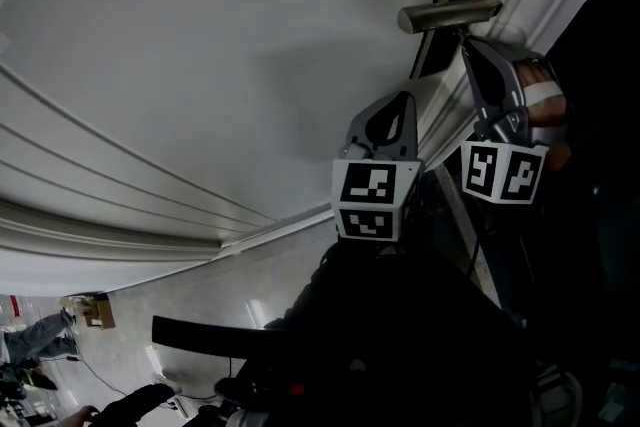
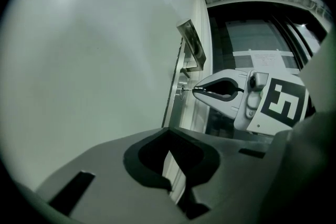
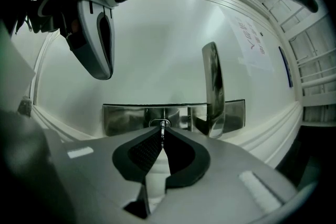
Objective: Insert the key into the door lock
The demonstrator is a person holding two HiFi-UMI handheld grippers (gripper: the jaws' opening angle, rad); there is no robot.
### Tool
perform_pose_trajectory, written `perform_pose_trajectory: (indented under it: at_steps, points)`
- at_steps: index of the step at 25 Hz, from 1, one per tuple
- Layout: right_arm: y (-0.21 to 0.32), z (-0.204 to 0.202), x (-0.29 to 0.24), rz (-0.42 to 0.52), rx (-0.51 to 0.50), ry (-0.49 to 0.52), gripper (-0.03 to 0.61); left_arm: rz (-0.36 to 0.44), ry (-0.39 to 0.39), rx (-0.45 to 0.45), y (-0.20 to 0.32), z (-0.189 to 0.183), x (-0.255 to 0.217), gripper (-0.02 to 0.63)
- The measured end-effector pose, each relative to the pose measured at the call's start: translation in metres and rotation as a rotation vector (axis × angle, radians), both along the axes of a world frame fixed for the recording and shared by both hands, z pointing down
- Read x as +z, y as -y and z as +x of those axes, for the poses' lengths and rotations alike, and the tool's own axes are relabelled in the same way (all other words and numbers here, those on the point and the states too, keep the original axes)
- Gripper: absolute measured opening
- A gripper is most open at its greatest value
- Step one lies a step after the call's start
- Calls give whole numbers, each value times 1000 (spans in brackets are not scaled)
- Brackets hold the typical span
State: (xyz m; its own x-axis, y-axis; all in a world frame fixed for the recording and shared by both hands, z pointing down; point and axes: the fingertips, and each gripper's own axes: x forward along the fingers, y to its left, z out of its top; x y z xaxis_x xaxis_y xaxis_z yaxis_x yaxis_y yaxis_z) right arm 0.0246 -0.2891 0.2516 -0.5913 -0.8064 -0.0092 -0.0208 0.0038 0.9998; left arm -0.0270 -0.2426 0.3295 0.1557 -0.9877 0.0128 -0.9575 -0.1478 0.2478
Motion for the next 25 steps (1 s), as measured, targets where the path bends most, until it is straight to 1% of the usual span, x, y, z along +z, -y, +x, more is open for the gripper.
perform_pose_trajectory:
  at_steps: [15,25]
  points:
    - [0,0,2,15,5,-7,12,0,-7,0,2,-8,0,2]
    - [1,-1,1,14,5,-14,12,-14,-1,6,1,-4,5,2]
